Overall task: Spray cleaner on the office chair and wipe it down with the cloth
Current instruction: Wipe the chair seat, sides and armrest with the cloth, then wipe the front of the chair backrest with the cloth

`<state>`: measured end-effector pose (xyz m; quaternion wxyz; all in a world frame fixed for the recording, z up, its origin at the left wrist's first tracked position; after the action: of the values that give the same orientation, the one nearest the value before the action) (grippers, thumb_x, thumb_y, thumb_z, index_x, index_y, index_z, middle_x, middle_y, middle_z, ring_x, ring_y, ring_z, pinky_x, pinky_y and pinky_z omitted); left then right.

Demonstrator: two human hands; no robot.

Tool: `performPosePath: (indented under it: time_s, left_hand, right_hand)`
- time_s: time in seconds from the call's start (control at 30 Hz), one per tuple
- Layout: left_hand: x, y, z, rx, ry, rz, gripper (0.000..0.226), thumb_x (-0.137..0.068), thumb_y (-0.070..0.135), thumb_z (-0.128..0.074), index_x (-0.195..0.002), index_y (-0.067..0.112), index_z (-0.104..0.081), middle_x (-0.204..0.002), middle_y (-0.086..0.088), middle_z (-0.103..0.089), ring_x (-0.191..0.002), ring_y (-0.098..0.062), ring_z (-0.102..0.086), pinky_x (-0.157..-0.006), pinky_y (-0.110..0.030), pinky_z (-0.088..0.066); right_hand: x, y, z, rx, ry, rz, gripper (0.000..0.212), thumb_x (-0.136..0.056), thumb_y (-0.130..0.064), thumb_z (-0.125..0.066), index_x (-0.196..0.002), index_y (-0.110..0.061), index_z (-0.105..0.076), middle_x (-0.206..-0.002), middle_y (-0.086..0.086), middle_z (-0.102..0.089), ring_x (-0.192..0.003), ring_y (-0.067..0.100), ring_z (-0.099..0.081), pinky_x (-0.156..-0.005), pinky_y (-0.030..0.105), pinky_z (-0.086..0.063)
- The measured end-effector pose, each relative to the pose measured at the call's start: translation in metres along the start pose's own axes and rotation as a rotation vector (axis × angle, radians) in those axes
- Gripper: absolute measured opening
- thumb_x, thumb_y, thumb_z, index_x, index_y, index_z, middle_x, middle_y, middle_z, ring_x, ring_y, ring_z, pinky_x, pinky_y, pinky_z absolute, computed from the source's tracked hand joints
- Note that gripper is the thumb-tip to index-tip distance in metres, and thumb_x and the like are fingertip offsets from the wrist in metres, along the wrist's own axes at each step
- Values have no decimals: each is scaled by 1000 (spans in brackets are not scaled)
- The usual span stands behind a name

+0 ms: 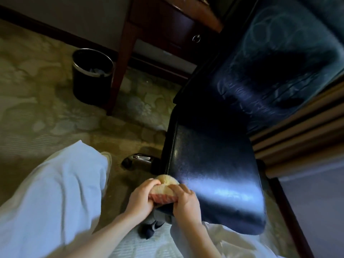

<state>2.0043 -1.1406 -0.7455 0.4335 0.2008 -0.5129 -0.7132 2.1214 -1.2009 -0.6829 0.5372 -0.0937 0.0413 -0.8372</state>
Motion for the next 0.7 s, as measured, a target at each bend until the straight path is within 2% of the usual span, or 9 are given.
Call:
performPosePath:
  time_s: [0.07,0.13,0.23,0.3,0.37,0.43,0.5,0.57,0.7]
  left_hand:
    - [19,-4,-10,-8,-31,27,62,-72,-8,-55,-125,24,-59,-135,8,-53,-125,-14,-50,-102,-18,-34]
    - [37,-3,-19,-31,-72,40,59,-75,-4,-55,-126,26,-58,-136,9,-52,-126,-12,-48,-105,-19,-32]
    - [57,3,-27,-83,-163,28,52,-83,8,-54,-131,29,-53,-137,14,-49,-125,-6,-47,-101,-12,-29]
    - [65,9,-27,-94,-209,27,52,-86,18,-55,-135,31,-49,-138,14,-47,-126,-4,-45,-102,-11,-29]
    - [70,20,-24,-89,-197,9,49,-88,29,-55,-136,35,-47,-138,18,-46,-126,-1,-44,-105,-14,-30]
    - [73,39,-16,-93,-110,-74,40,-90,40,-53,-129,40,-51,-133,24,-47,-121,5,-45,-104,-11,-31]
    - [72,57,-7,-142,-77,-110,39,-90,35,-50,-128,43,-50,-133,28,-44,-118,9,-44,-97,-3,-27]
    - [66,72,-1,-184,-117,-146,54,-87,17,-47,-134,43,-44,-139,29,-37,-121,6,-42,-96,-5,-28]
    - [51,127,21,-355,-119,-310,64,-86,2,-42,-140,36,-39,-145,23,-31,-126,-7,-42,-103,-20,-34]
  right_hand:
    - [20,6,-5,20,-41,-13,44,-72,-24,-54,-114,-32,-62,-106,-11,-61,-92,19,-59,-75,25,-50]
    - [35,10,-6,53,-66,-5,44,-78,-19,-57,-120,-34,-58,-113,-13,-57,-99,15,-56,-80,22,-47]
    - [51,17,-8,53,-132,-18,50,-84,-11,-51,-126,-37,-53,-119,-10,-55,-105,16,-52,-90,24,-45]
    - [59,20,-8,68,-150,-10,53,-84,-8,-44,-128,-37,-52,-121,-6,-54,-107,19,-51,-91,27,-44]
    - [65,24,-6,49,-147,7,53,-85,-13,-37,-131,-38,-49,-126,-6,-50,-110,21,-49,-93,26,-40]
    - [67,25,7,48,-76,29,46,-87,-25,-38,-128,-40,-51,-125,-11,-50,-109,19,-53,-95,18,-39]
    - [65,27,24,60,26,35,43,-77,-40,-40,-114,-44,-60,-111,-19,-56,-95,13,-63,-87,10,-43]
    - [68,30,42,54,96,26,43,-69,-43,-41,-107,-45,-62,-105,-22,-60,-84,7,-64,-79,9,-46]
    - [73,19,97,-22,283,78,46,-62,-18,-51,-103,-37,-54,-95,-18,-62,-59,9,-58,-49,14,-43]
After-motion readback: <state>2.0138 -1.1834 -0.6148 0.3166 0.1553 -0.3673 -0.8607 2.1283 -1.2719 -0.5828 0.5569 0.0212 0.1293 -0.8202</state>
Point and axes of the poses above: each hand's wrist, its own x-axis away from the middle knuckle, its own z-axis out of the back of the hand, y = z × x, the point moved 9 cm from there along -x, towards the middle knuckle
